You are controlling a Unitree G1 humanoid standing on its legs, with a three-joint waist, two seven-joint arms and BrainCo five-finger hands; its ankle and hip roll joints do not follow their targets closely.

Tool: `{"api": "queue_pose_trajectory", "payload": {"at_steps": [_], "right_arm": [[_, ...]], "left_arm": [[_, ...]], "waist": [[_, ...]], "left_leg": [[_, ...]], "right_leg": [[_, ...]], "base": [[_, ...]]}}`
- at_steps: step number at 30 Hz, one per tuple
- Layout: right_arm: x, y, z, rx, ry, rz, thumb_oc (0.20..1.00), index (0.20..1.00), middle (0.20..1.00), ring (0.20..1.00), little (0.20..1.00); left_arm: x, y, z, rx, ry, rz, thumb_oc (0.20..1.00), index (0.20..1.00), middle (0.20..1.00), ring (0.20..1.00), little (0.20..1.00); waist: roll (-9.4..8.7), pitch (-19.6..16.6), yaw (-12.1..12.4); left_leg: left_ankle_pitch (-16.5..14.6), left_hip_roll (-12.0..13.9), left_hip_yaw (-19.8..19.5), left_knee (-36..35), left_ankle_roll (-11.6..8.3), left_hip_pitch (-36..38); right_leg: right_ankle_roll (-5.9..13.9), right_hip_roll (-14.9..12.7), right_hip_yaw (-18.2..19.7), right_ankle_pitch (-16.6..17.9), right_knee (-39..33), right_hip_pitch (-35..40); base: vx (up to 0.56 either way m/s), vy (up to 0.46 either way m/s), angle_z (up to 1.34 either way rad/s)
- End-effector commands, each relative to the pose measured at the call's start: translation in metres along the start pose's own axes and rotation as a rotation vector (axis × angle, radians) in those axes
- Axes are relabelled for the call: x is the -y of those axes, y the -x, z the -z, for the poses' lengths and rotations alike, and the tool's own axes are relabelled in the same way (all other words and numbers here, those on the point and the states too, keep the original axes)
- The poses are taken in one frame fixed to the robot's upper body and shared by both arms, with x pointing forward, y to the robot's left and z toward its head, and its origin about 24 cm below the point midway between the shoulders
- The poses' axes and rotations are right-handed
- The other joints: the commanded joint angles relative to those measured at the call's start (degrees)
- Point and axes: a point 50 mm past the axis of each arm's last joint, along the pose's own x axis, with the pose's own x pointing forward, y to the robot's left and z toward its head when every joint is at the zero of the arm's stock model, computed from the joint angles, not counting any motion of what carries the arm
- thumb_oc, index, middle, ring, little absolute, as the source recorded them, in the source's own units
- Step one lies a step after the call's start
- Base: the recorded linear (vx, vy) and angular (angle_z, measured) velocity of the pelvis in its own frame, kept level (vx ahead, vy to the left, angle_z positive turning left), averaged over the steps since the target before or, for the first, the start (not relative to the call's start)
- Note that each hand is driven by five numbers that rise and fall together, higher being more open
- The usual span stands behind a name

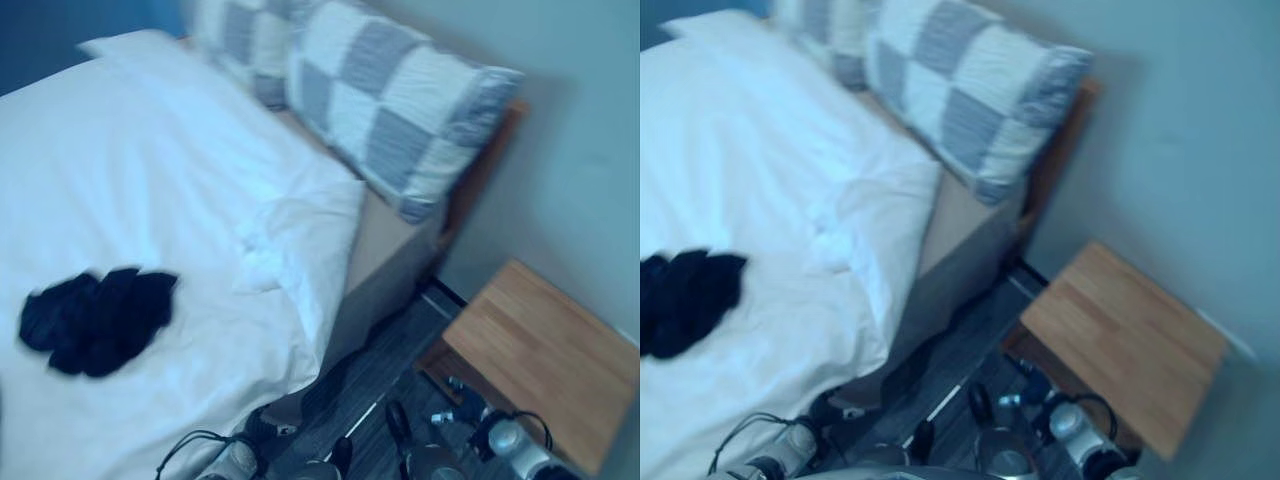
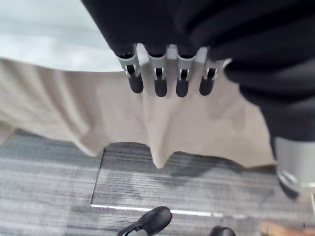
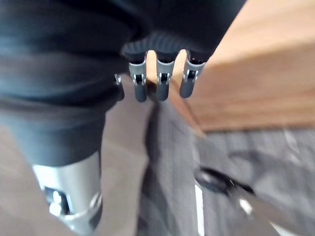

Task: Tidy up the quilt and then pick up the clothes from the bed and put them into the laundry hamper.

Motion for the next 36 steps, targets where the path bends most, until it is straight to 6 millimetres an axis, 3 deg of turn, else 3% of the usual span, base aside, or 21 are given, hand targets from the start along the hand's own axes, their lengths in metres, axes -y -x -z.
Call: {"api": "queue_pose_trajectory", "payload": {"at_steps": [1,3,4,5,6,7,8,9,10,11,15,18,20,22,23,24,30,32,33,35,36], "right_arm": [[0.065,-0.01,-0.06,0.228,0.064,0.215,1.0,1.0,1.0,1.0,1.0],[0.074,-0.009,-0.073,0.279,0.094,0.242,1.0,1.0,1.0,1.0,1.0],[0.104,-0.004,-0.112,0.419,0.132,0.325,1.0,1.0,1.0,1.0,1.0],[0.111,0.0,-0.124,0.47,0.145,0.357,1.0,1.0,1.0,1.0,1.0],[0.127,0.008,-0.144,0.544,0.168,0.42,1.0,1.0,1.0,1.0,1.0],[0.127,0.008,-0.144,0.545,0.168,0.421,1.0,1.0,1.0,1.0,1.0],[0.14,0.015,-0.16,0.6,0.191,0.467,1.0,1.0,1.0,1.0,1.0],[0.16,0.026,-0.179,0.662,0.229,0.546,1.0,1.0,1.0,1.0,1.0],[0.16,0.026,-0.179,0.662,0.229,0.546,1.0,1.0,1.0,1.0,1.0],[0.178,0.035,-0.19,0.685,0.258,0.617,1.0,1.0,1.0,1.0,1.0],[0.188,0.041,-0.21,0.723,0.306,0.652,1.0,1.0,1.0,1.0,1.0],[0.196,0.044,-0.234,0.744,0.409,0.691,1.0,1.0,1.0,1.0,1.0],[0.196,0.046,-0.249,0.764,0.483,0.705,1.0,1.0,1.0,1.0,1.0],[0.194,0.045,-0.253,0.773,0.496,0.705,1.0,1.0,1.0,1.0,1.0],[0.192,0.042,-0.249,0.75,0.532,0.7,1.0,1.0,1.0,1.0,1.0],[0.191,0.039,-0.239,0.716,0.542,0.683,1.0,1.0,1.0,1.0,1.0],[0.175,0.022,-0.233,0.678,0.57,0.624,1.0,1.0,1.0,1.0,1.0],[0.175,0.015,-0.231,0.634,0.6,0.611,1.0,1.0,1.0,1.0,1.0],[0.175,0.008,-0.22,0.572,0.605,0.59,0.2,0.2,0.2,0.2,0.2],[0.178,0.006,-0.213,0.54,0.61,0.591,0.2,0.2,0.2,0.2,0.2],[0.182,0.003,-0.195,0.474,0.598,0.582,0.2,0.2,0.2,0.2,0.2]], "left_arm": [[-0.008,0.002,0.003,0.024,-0.031,-0.03,1.0,1.0,1.0,1.0,1.0],[-0.009,0.003,0.006,0.017,-0.029,-0.035,1.0,1.0,1.0,1.0,1.0],[-0.005,0.006,0.021,-0.023,-0.004,-0.035,1.0,1.0,1.0,1.0,1.0],[-0.003,0.007,0.023,-0.035,-0.005,-0.03,1.0,1.0,1.0,1.0,1.0],[0.003,0.008,0.027,-0.056,-0.018,-0.013,1.0,1.0,1.0,1.0,1.0],[0.003,0.008,0.027,-0.056,-0.018,-0.013,1.0,1.0,1.0,1.0,1.0],[0.004,0.008,0.026,-0.058,-0.031,-0.008,1.0,1.0,1.0,1.0,1.0],[0.001,0.007,0.026,-0.06,-0.026,-0.013,1.0,1.0,1.0,1.0,1.0],[0.001,0.007,0.026,-0.06,-0.026,-0.013,1.0,1.0,1.0,1.0,1.0],[0.0,0.008,0.028,-0.066,-0.032,-0.009,1.0,1.0,1.0,1.0,1.0],[0.001,0.012,0.04,-0.104,-0.032,0.003,1.0,1.0,1.0,1.0,1.0],[-0.007,0.013,0.045,-0.121,-0.036,-0.017,1.0,1.0,1.0,1.0,1.0],[-0.017,0.014,0.053,-0.156,-0.044,-0.053,1.0,1.0,1.0,1.0,1.0],[-0.017,0.015,0.054,-0.162,-0.036,-0.056,1.0,1.0,1.0,1.0,1.0],[-0.022,0.015,0.057,-0.172,-0.029,-0.071,1.0,1.0,1.0,1.0,1.0],[-0.024,0.015,0.056,-0.167,-0.067,-0.064,1.0,1.0,1.0,1.0,1.0],[-0.024,0.016,0.059,-0.163,-0.078,-0.089,1.0,1.0,1.0,1.0,1.0],[-0.022,0.012,0.048,-0.128,-0.076,-0.08,1.0,1.0,1.0,1.0,1.0],[-0.016,0.009,0.039,-0.097,-0.092,-0.058,1.0,1.0,1.0,1.0,1.0],[-0.015,0.009,0.036,-0.083,-0.1,-0.051,1.0,1.0,1.0,1.0,1.0],[-0.013,0.006,0.026,-0.05,-0.102,-0.041,1.0,1.0,1.0,1.0,1.0]], "waist": [[-1.3,0.0,0.0],[-1.53,-0.1,0.0],[-1.64,-0.6,0.4],[-1.63,-1.0,0.1],[-1.57,-1.4,-1.0],[-1.61,-1.6,-1.1],[-1.64,-1.7,-2.1],[-1.81,-2.1,-3.3],[-1.8,-2.1,-3.3],[-1.79,-2.7,-4.4],[-1.93,-3.9,-4.7],[-2.39,-2.5,-5.2],[-2.52,-0.2,-6.2],[-2.35,0.3,-6.2],[-1.69,1.0,-6.3],[-1.72,1.2,-6.6],[-1.5,2.8,-4.5],[-1.13,4.2,-4.0],[-0.71,5.0,-4.0],[-0.4,5.1,-4.0],[0.01,5.6,-4.5]], "left_leg": [[-3.8,1.7,9.7,2.4,-1.87,0.4],[-4.0,1.6,8.2,3.3,-2.1,0.1],[-3.7,2.6,7.9,2.5,-3.67,0.0],[-3.1,3.5,9.4,1.7,-3.9,-0.1],[-2.1,6.3,16.6,-0.3,-4.56,-0.2],[-1.9,6.3,16.5,-0.5,-4.56,-0.4],[-0.6,8.2,24.6,-0.9,-5.07,-1.2],[1.2,11.3,37.9,-0.9,-6.06,-2.1],[1.2,11.3,37.9,-0.9,-6.06,-2.1],[3.1,14.0,47.9,-1.1,-7.47,-2.7],[3.0,12.4,46.5,-5.1,-7.14,-1.1],[1.8,11.6,45.9,-6.7,-5.52,0.2],[1.7,11.6,45.7,-6.7,-4.68,0.5],[1.5,11.4,45.1,-6.7,-4.65,0.7],[2.5,11.7,43.9,-6.7,-4.98,0.2],[2.1,11.4,43.2,-6.8,-5.14,0.3],[3.2,10.9,41.0,-6.5,-5.98,-2.6],[4.2,11.4,40.7,-6.3,-6.52,-4.8],[4.7,12.0,40.2,-6.2,-6.99,-5.8],[5.2,12.4,40.2,-6.2,-7.21,-6.3],[5.3,12.9,39.9,-6.1,-7.59,-6.3]], "right_leg": [[5.4,-3.0,-5.4,0.6,2.8,2.6],[4.82,-2.9,-5.6,0.5,2.9,3.2],[4.31,-3.5,-9.8,0.0,1.2,5.4],[4.06,-3.9,-11.7,-0.2,0.6,6.6],[4.35,-4.7,-15.8,-1.2,-0.5,8.6],[4.36,-4.8,-15.9,-1.0,-0.6,8.4],[4.68,-5.5,-18.5,-1.6,-0.8,9.2],[4.97,-6.4,-23.4,-2.2,-0.8,9.7],[4.96,-6.4,-23.4,-2.1,-0.8,9.7],[5.21,-6.6,-28.1,-3.0,-0.8,11.6],[5.22,-6.6,-29.5,-3.7,1.9,12.1],[7.21,-7.7,-28.9,-3.4,16.1,5.8],[9.59,-6.8,-24.3,-1.1,25.2,-0.6],[9.48,-6.0,-22.3,-2.2,25.5,-1.9],[6.39,-4.6,-18.9,-4.5,16.3,-2.3],[5.68,-5.2,-18.2,-4.2,11.7,-1.4],[5.21,-5.9,-16.6,-1.5,5.6,-1.7],[4.69,-5.3,-17.0,-1.1,5.2,-3.1],[4.33,-5.0,-17.5,-1.1,4.9,-3.5],[4.09,-4.8,-17.7,-0.8,4.6,-3.9],[3.94,-4.6,-18.1,-1.3,4.3,-3.5]], "base": [[0.22,-0.335,1.57],[0.11,-0.214,1.11],[0.13,-0.214,1.12],[0.19,-0.276,1.22],[0.1,-0.112,1.29],[0.06,-0.067,1.66],[-0.04,-0.003,1.72],[-0.03,-0.002,1.43],[0.01,0.028,1.09],[0.1,0.036,1.44],[0.12,0.074,1.04],[0.03,0.099,0.26],[-0.01,0.065,0.32],[0.06,-0.033,0.51],[0.15,-0.142,0.56],[0.15,-0.141,0.66],[0.01,-0.104,0.54],[-0.14,-0.174,0.11],[-0.09,-0.148,0.27],[-0.03,-0.113,0.33],[-0.01,-0.106,0.08]]}}
